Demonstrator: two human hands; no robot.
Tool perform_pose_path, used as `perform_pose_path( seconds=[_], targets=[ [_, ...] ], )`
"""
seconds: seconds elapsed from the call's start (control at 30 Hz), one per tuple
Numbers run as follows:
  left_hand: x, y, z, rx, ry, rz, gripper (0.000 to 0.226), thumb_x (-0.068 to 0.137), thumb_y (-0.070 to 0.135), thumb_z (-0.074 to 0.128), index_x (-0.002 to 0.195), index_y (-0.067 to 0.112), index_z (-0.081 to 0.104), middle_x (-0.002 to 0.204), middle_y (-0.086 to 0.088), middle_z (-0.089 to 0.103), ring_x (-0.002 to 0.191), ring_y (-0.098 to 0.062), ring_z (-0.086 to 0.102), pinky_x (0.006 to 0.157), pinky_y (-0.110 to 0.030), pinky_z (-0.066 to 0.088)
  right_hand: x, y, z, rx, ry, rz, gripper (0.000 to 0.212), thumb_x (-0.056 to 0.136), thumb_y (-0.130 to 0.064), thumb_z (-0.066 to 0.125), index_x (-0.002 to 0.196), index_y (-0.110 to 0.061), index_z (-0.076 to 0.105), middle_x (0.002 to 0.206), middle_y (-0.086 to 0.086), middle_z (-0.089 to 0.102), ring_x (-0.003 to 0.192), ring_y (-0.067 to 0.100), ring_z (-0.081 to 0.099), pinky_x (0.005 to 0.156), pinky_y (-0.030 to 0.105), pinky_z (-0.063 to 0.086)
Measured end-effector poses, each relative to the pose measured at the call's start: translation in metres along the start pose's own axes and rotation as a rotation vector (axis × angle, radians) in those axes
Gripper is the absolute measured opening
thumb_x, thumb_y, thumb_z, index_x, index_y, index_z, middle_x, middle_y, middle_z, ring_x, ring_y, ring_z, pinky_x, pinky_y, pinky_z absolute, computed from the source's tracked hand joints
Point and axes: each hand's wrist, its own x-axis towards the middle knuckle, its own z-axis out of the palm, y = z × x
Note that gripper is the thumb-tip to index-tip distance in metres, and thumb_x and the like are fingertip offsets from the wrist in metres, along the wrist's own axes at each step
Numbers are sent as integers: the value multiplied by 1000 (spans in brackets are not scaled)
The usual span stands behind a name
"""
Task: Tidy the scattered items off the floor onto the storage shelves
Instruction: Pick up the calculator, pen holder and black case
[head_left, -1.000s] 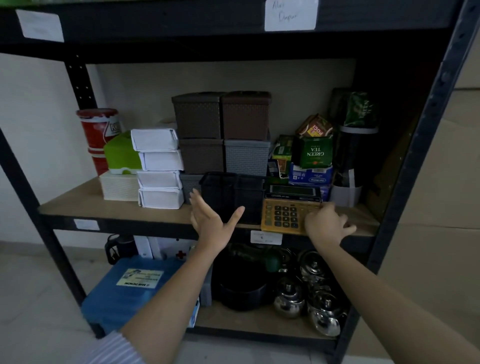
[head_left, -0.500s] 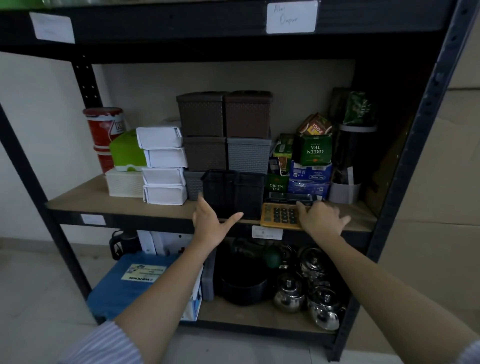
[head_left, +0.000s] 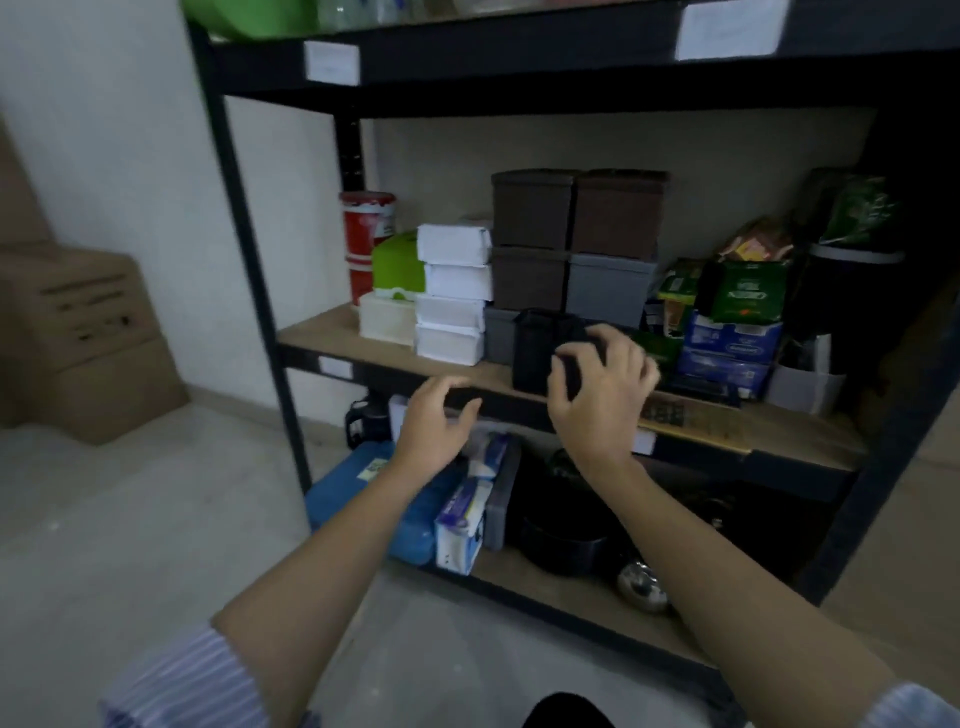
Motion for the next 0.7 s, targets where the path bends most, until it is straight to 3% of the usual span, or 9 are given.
perform_pose_path(
  seconds=[0.1,0.2,0.27,0.37,0.43,0.5,0.57,0.7],
  targets=[
    [-20,-23,-48,98,0,-41,28,88,18,70,112,5,67,111,-10,67,106,-23,62,91,-22,44,-6,-43,11,6,20,98,25,90,-35,58,110,-20,61,141,13,46,134,36,35,111,56,17],
    [-46,-42,-81,123,4,-117,35,88,21,70,119,6,63,117,-8,65,108,-17,60,90,-20,44,-22,-74,28,25,-124,180,37,85,-35,61,119,-19,56,158,19,22,148,41,7,113,66,-1],
    [-67,-55,-98,91,-13,-206,37,89,24,70,121,7,62,118,-2,63,107,-10,57,88,-14,40,-40,-91,40,71,-205,150,40,83,-32,64,118,-16,57,159,22,17,148,43,0,114,67,-4],
    [-106,-85,-117,87,8,-299,32,88,23,71,114,6,65,111,-1,66,101,-9,59,88,-14,43,-79,-121,61,173,-341,-7,36,82,-29,65,112,-11,59,153,23,30,147,42,9,116,60,1],
    [-133,-106,-130,81,51,-369,24,88,20,72,106,5,67,104,-3,70,94,-11,63,88,-19,49,-107,-148,74,289,-491,-66,30,85,-28,63,109,-10,63,144,18,44,143,38,22,115,55,18],
    [-161,-125,-145,71,111,-459,17,87,18,72,99,7,68,95,-2,71,85,-9,66,83,-21,51,-137,-177,87,452,-617,-168,27,85,-27,55,102,-8,66,121,15,59,126,38,44,103,50,36],
    [-192,-140,-163,85,169,-544,12,86,16,72,93,7,68,88,-1,70,73,3,62,73,-14,48,-171,-209,99,593,-692,-280,23,83,-24,53,92,-8,67,97,11,63,102,34,55,88,44,46],
    [-275,-164,-206,100,326,-734,10,88,21,70,90,14,63,82,8,65,67,8,59,64,-5,42,-239,-286,105,752,-916,-470,6,85,-13,61,81,-14,65,80,-2,63,85,18,55,71,28,44]
  ],
)
